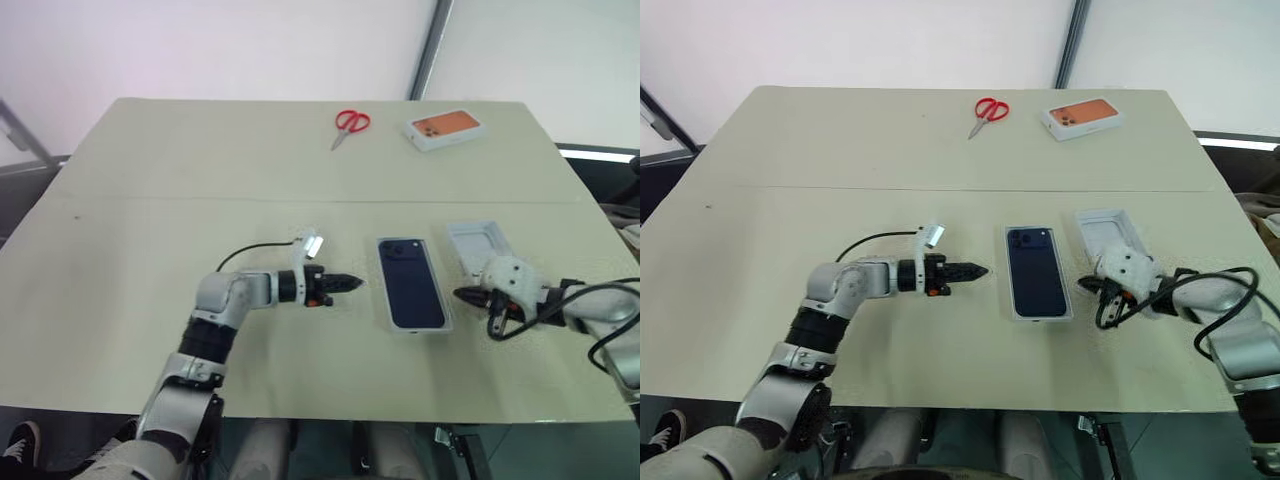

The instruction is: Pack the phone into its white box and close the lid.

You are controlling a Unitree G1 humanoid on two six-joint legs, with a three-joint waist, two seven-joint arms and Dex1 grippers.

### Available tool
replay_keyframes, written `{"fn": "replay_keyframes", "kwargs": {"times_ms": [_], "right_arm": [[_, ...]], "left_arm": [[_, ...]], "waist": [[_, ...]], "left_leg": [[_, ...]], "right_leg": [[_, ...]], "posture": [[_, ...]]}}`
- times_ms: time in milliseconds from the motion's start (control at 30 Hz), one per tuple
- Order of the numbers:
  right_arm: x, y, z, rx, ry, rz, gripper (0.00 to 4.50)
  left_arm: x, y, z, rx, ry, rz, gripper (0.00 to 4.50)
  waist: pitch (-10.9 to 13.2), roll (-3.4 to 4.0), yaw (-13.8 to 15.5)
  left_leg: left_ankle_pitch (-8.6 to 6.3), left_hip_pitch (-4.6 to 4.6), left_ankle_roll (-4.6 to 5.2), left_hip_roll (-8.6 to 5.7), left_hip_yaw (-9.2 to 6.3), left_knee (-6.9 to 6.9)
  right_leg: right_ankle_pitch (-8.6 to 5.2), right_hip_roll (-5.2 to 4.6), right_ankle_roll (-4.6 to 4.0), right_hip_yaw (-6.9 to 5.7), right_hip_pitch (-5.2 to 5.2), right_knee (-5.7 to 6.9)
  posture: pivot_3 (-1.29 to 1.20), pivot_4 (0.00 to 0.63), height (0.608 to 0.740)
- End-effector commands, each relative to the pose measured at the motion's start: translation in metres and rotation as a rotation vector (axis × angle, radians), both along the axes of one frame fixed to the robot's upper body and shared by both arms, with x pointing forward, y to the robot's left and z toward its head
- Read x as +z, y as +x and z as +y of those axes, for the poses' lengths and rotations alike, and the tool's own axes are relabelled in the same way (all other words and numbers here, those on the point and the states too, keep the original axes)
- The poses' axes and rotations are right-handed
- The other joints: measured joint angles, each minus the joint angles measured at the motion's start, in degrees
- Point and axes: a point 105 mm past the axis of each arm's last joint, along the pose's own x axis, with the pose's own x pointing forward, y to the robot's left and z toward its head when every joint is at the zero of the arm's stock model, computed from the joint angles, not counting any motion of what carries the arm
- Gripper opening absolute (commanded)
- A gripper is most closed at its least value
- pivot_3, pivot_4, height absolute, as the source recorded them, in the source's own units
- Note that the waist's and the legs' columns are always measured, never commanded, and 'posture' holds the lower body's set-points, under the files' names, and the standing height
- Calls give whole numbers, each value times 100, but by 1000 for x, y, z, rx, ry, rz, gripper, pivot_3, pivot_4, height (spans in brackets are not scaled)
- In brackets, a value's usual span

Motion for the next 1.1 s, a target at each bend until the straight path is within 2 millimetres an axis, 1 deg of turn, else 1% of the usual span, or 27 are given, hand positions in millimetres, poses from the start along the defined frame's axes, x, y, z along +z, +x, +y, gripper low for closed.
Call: {"fn": "replay_keyframes", "kwargs": {"times_ms": [33,67,100,167,267,300,333,367,400,533,600,667,767,867,1000,1100], "right_arm": [[31,9,-5,-117,124,-47,0],[33,10,-6,-136,136,-44,0],[36,7,-3,-134,160,-19,254],[38,3,4,-151,195,39,818],[34,2,6,-214,218,94,2409],[30,4,6,-248,220,113,2855],[27,4,6,-273,220,126,3415],[27,6,7,-298,238,137,3964],[27,8,8,-328,269,146,4465],[29,11,13,-363,232,173,4465],[25,9,21,-387,237,221,4465],[20,6,27,-390,211,262,4465],[21,9,21,-467,191,266,4465],[21,10,19,-546,195,291,4465],[22,13,6,-668,160,270,4465],[21,13,2,-683,74,234,4465]], "left_arm": [[28,6,10,21,-63,-119,42],[29,7,11,27,-65,-126,570],[35,7,17,25,-72,-154,889],[49,5,31,2,-75,-242,1779],[55,-3,38,-57,-70,-300,3393],[56,-7,42,-87,-56,-346,3844],[56,-10,44,-110,-44,-378,4357],[56,-13,47,-132,-34,-385,4500],[56,-16,49,-153,-21,-407,4500],[56,-26,56,-237,33,-503,4500],[64,-36,59,-302,42,-661,4500],[71,-44,63,-343,9,-732,4500],[73,-47,64,-357,-12,-775,4500],[71,-48,60,-356,-27,-795,4500],[67,-50,55,-354,-39,-799,4500],[65,-50,52,-337,-48,-797,4500]], "waist": [[0,1,-21],[0,1,-22],[0,1,-19],[1,0,-24],[0,4,-38],[0,5,-41],[0,6,-38],[0,6,-44],[0,6,-43],[3,11,-38],[3,11,-31],[3,11,-23],[3,13,-27],[4,13,-34],[4,13,-37],[4,13,-39]], "left_leg": [[0,0,0,1,-6,0],[0,1,0,1,-9,1],[0,0,0,1,-9,1],[-1,-4,2,-1,-7,1],[-2,-6,3,3,-7,-7],[-2,-6,3,3,-6,-7],[-2,-6,4,3,-3,-7],[-3,-6,5,2,-1,-7],[-3,-6,5,3,1,-6],[-3,-7,6,6,2,-4],[-3,-7,6,7,2,-6],[-4,-12,7,8,2,-8],[-5,-19,9,8,1,-8],[-5,-21,10,7,4,-4],[-5,-22,11,8,2,-5],[-5,-23,12,8,3,-6]], "right_leg": [[0,0,-2,1,-2,1],[0,-1,-2,1,1,1],[0,-1,-2,1,1,0],[0,-2,-1,0,-2,-1],[1,0,0,4,-13,0],[1,0,0,5,-13,0],[0,-1,-2,7,-14,-1],[-1,-2,-4,9,-13,-1],[-9,-3,-19,11,-14,-2],[-7,-6,-26,14,-16,-1],[-7,-7,-26,14,-16,-3],[-8,-10,-26,15,-21,-6],[-8,-11,-26,14,-26,-7],[-7,-10,-26,16,-29,-5],[-5,-5,-22,15,-31,-4],[4,0,-7,15,-34,-3]], "posture": [[0,150,740],[0,150,740],[0,150,740],[0,150,740],[0,150,740],[0,150,740],[0,150,740],[0,150,740],[0,150,740],[0,150,740],[0,150,740],[0,150,740],[0,150,740],[0,150,740],[0,150,740],[0,150,740]]}}
